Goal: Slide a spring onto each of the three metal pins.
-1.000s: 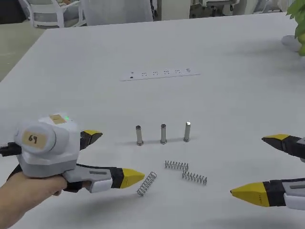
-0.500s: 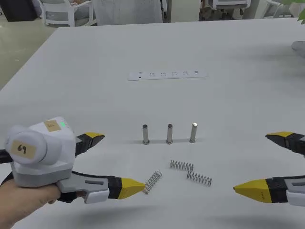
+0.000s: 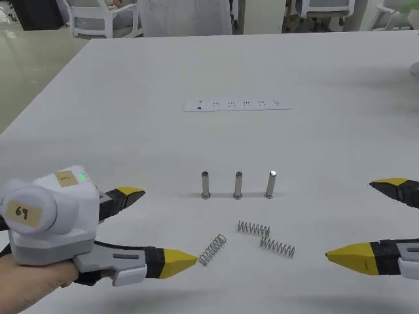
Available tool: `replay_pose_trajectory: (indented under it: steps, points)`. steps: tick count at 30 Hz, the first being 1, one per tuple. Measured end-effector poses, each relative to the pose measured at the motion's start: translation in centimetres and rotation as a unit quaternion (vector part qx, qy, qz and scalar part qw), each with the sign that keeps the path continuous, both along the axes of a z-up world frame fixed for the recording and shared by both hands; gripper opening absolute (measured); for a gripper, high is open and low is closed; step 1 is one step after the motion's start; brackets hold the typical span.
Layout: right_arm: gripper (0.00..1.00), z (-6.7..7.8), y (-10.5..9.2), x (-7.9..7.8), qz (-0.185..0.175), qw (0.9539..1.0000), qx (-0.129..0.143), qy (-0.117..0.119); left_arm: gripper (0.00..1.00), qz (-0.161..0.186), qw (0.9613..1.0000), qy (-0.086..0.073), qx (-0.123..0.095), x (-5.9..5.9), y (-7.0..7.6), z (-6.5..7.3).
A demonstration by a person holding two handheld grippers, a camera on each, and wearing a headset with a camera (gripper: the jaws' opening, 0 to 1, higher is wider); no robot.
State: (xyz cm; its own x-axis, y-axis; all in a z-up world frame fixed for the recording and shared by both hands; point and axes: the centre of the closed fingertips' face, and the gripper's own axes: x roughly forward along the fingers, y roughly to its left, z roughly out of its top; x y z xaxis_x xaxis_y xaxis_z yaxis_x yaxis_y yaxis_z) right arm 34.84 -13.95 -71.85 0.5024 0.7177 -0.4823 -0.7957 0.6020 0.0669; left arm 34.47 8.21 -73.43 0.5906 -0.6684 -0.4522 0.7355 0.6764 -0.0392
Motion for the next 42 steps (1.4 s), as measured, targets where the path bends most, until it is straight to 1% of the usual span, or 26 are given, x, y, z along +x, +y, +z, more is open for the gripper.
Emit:
replay_pose_trajectory:
  steps: [4, 9, 11, 13, 14, 18, 20, 21, 23, 25, 27, 32, 35, 36, 37, 38, 41, 42]
  points:
    - [1.0, 0.1, 0.0, -0.1, -0.001, 1.0, 0.001, -0.001, 0.82, 0.003, 1.0, -0.001, -0.005, -0.4, -0.4, -0.1]
    - [1.0, 0.0, 0.0, -0.2, -0.001, 1.0, 0.001, 0.002, 0.78, 0.006, 0.9999, 0.006, -0.013, -0.7, -0.8, -0.7]
    - [1.0, 0.0, 0.0, -0.3, -0.001, 1.0, 0.002, 0.003, 0.76, 0.007, 0.9999, 0.008, -0.009, -0.8, -0.8, -1.1]
    - [1.0, -0.1, 0.0, -0.4, -0.002, 1.0, 0.002, 0.004, 0.74, 0.009, 0.9999, 0.007, -0.012, -0.8, -0.9, -1.2]
    - [1.0, -0.1, 0.0, -0.4, -0.002, 1.0, 0.001, 0.005, 0.72, 0.008, 0.9999, 0.01, -0.011, -0.9, -1.0, -1.3]
    - [1.0, -0.1, -0.1, -0.4, -0.003, 1.0, 0.003, 0.005, 0.67, 0.007, 0.9999, 0.007, -0.007, -1.1, -1.3, -1.6]
    - [1.0, -0.1, -0.1, -0.4, -0.003, 1.0, 0.002, 0.006, 0.6, 0.006, 0.9999, 0.009, -0.005, -1.1, -1.3, -1.9]
    - [1.0, -0.1, -0.1, -0.4, -0.003, 1.0, 0.002, 0.006, 0.58, 0.003, 1.0, 0.005, -0.002, -1.1, -1.4, -2.1]
    - [1.0, -0.2, 0.0, -0.4, -0.002, 1.0, 0.003, 0.007, 0.56, 0.003, 1.0, 0.003, 0.002, -1.1, -1.6, -2.4]
    - [1.0, -0.2, 0.0, -0.4, -0.003, 1.0, 0.003, 0.007, 0.55, 0.006, 1.0, 0.007, 0.0, -1.1, -1.8, -2.6]
    - [1.0, -0.2, 0.0, -0.4, -0.003, 1.0, 0.006, 0.007, 0.53, 0.002, 1.0, 0.003, 0.004, -1.2, -2.1, -2.8]
    - [1.0, -0.3, -0.1, -0.5, -0.005, 0.9999, 0.006, 0.008, 0.45, 0.008, 1.0, 0.004, -0.001, -1.1, -2.6, -3.5]
    - [1.0, -0.3, -0.1, -0.6, -0.006, 0.9999, 0.009, 0.009, 0.42, 0.008, 0.9999, 0.012, 0.004, -1.3, -2.9, -4.3]
    - [1.0, -0.3, -0.1, -0.6, -0.006, 0.9999, 0.009, 0.008, 0.4, 0.007, 0.9999, 0.01, 0.004, -1.3, -2.9, -4.4]
    - [1.0, -0.3, -0.1, -0.6, -0.007, 0.9999, 0.01, 0.008, 0.39, 0.007, 0.9999, 0.011, 0.003, -1.5, -3.0, -4.5]
    - [1.0, -0.3, -0.2, -0.7, -0.008, 0.9999, 0.011, 0.008, 0.38, 0.008, 0.9999, 0.015, 0.003, -1.6, -3.2, -4.7]
    - [1.0, -0.3, -0.3, -0.8, -0.01, 0.9999, 0.009, 0.009, 0.36, 0.006, 0.9999, 0.014, 0.004, -1.8, -3.4, -4.9]
    - [1.0, -0.3, -0.4, -0.8, -0.01, 0.9999, 0.01, 0.01, 0.33, 0.007, 0.9999, 0.014, 0.002, -1.8, -3.5, -4.9]
